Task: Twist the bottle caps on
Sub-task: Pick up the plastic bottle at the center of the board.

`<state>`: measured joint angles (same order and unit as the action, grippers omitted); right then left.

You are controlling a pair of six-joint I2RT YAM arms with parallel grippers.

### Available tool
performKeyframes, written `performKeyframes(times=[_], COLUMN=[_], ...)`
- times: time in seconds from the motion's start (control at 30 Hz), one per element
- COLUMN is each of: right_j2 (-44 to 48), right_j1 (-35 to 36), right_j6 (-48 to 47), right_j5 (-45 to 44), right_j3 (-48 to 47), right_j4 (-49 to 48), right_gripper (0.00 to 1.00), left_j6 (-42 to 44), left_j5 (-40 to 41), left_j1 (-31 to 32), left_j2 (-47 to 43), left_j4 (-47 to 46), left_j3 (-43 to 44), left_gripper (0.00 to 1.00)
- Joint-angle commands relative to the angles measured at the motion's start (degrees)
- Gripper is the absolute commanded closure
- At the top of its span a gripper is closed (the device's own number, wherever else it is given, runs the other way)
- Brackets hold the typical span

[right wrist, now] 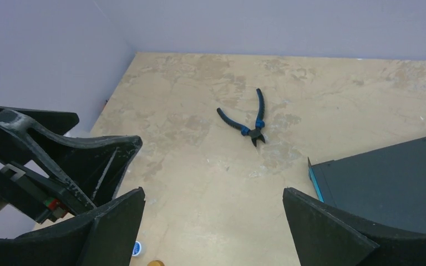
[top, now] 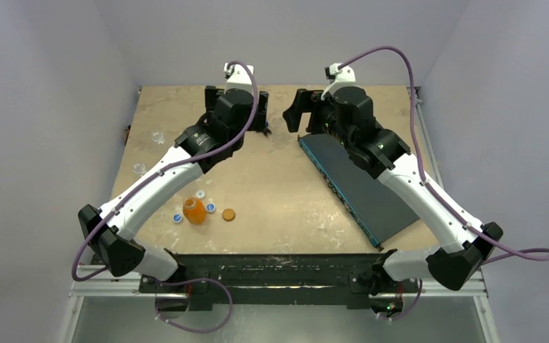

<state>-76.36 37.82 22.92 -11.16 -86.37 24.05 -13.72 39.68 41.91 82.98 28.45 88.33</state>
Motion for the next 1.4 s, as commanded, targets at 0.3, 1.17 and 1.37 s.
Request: performKeyframes(times=[0.3,1.17,1.37], right_j2=[0.46,-7.49,-7.91], right_j1=[-0.03,-0.04,-0.09], right_j6=[-0.13,1.53,1.19], right_j5=[-2.26,8.29,9.19], right_j3=[3.83,6.32,6.4], right_j4=[-2.78,-6.02,-5.78], right_gripper=[0.01,0.01,0.01], left_j6=[2.22,-16.3,-17.91], left_j5=[0.28,8.89,9.32], left_j1=[0.1,-18.58,-20.47], left_j2=[-2.01,-10.97,-11.85], left_j4=[2.49,19.87,15.98], left_j3=[-2.31,-12.09,-17.62], left_gripper=[0.0,0.31,0.43])
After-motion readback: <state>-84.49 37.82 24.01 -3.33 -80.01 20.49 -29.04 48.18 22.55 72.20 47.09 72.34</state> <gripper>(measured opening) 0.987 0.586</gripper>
